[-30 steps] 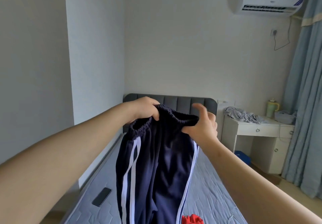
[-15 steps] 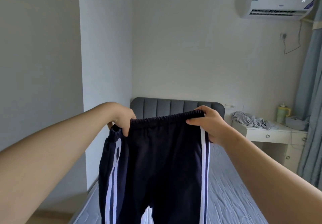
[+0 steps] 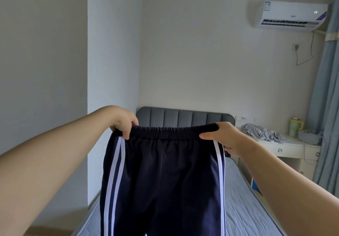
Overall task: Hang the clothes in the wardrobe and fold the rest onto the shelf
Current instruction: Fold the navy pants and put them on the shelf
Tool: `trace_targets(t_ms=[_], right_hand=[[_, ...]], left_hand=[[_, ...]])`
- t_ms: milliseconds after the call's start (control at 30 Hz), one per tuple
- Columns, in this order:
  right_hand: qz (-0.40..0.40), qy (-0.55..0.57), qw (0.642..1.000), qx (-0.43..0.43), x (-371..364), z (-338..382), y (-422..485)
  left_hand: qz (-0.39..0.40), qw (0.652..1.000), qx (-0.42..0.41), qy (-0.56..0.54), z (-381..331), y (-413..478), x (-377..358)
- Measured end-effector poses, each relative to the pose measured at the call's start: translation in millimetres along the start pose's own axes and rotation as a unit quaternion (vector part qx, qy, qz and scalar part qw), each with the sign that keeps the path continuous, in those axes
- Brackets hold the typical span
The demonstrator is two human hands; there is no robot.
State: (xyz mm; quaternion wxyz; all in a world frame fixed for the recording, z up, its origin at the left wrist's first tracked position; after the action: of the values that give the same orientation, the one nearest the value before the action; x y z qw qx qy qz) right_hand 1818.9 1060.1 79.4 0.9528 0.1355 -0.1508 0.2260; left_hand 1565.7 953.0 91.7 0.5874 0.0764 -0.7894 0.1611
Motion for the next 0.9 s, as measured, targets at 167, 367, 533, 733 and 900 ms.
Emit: trace_targets(t_ms=[167, 367, 533, 733, 900], right_hand=[[-0.073, 0.108, 0.991, 0.034, 16, 2, -3], [-0.069, 0.217, 0.974, 0.021, 32, 2, -4], [0.051, 0.312, 0.946, 0.066, 28, 18, -6], [0.154, 0.38, 0.897, 0.166, 30, 55, -10], [0.101, 0.314, 0.944, 0.003, 20, 18, 8]], left_hand=[[-0.139, 0.979, -0.062, -0.135, 4, 9, 26], [-0.099, 0.856, -0.127, -0.492, -1, 11, 35], [-0.047, 0.851, -0.171, -0.494, -16, -7, 50], [0.012, 0.759, -0.306, -0.575, -37, -30, 60], [-0.007, 0.764, -0.206, -0.611, -19, 5, 39]])
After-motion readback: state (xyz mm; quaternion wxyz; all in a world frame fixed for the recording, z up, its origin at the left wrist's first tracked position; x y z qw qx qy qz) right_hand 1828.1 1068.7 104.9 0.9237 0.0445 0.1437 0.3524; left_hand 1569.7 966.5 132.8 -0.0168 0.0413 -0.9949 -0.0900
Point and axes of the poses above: each hand's wrist, its own y-axis towards the middle knuckle, its own x-axis out of the back of the hand, z = x × y, the point moved 10 cm from there along y, towards the middle knuckle, and after that the axes turned 2 degrees about z, right-handed, at the moved point
